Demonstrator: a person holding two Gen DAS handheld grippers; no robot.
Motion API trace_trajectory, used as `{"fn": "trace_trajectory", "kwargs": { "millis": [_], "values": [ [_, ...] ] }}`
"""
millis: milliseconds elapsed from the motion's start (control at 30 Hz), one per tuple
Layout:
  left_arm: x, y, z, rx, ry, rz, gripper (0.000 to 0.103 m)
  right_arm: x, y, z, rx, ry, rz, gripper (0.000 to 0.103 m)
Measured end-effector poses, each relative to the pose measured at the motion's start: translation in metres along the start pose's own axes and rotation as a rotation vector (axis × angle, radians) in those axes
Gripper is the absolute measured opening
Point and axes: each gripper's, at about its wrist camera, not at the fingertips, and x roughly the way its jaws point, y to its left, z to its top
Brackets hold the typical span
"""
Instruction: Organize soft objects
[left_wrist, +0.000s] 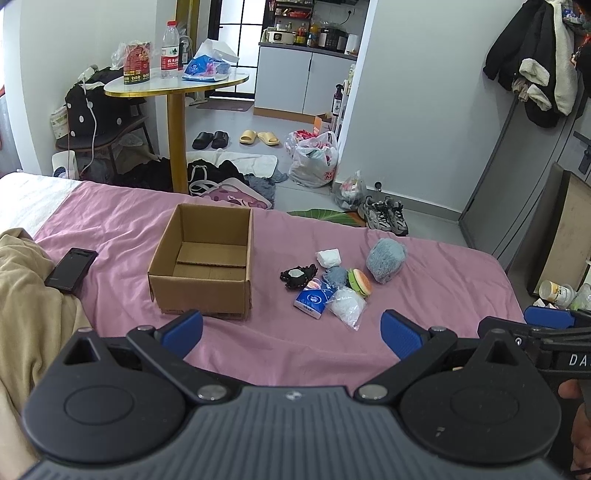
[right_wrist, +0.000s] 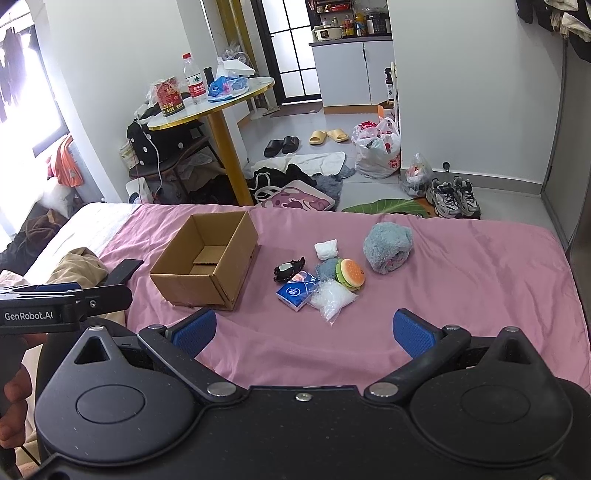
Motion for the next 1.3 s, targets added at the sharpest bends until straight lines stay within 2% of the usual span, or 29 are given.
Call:
{"fn": "trace_trajectory", "kwargs": {
  "millis": [400, 733, 900, 1300],
  "values": [
    [-0.001, -0.002, 0.006, 0.004, -0.01, -0.006, 0.102, -0.002, -0.003, 0.003, 0.002, -0.005, -0.01, 0.103],
    [0.013, -0.001, 0.008, 0.001, -0.004, 0.003, 0.102, 0.01, -0.006, 0.004, 0.025, 0.009, -0.015, 0.103],
    [0.024, 0.002, 0.009, -0.015, -0.006, 0.004, 0.102, 0.021, -0.014, 0.005, 0.052, 0.002, -0.008, 0.103],
    [0.073, 0.001, 0.013, -0.044, 0.025, 0.012, 0.1, 0.066, -0.034, 0.005, 0.118, 0.051, -0.019, 0.103]
  ]
}}
